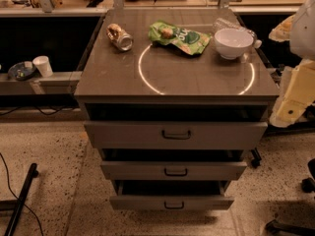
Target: Open top drawer
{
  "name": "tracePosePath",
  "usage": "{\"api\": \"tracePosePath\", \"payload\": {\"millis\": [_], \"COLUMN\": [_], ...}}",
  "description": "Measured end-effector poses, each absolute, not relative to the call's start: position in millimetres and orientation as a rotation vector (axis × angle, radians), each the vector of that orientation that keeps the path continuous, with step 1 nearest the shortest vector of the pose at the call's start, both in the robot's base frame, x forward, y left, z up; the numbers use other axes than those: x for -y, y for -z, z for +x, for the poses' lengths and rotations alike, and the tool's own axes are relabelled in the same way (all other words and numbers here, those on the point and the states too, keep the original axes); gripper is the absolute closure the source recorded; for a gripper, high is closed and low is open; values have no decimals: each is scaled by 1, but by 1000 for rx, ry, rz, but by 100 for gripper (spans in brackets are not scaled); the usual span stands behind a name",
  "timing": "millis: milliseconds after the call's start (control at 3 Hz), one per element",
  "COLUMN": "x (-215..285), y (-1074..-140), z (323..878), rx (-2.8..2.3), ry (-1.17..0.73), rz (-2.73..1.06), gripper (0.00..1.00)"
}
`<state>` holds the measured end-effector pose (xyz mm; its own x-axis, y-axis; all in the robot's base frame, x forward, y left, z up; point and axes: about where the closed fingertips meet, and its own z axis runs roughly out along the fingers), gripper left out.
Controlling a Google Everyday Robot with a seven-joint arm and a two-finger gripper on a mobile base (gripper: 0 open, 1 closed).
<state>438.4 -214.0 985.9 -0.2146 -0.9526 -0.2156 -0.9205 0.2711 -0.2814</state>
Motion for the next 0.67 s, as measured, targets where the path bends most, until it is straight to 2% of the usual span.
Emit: {"api": "tracePosePath", "payload": {"millis": [667], "x": [208], "y": [-961], "z": [447], "rx": [-2176], "ry": [80], "rz": [-1737], "gripper": [0]}}
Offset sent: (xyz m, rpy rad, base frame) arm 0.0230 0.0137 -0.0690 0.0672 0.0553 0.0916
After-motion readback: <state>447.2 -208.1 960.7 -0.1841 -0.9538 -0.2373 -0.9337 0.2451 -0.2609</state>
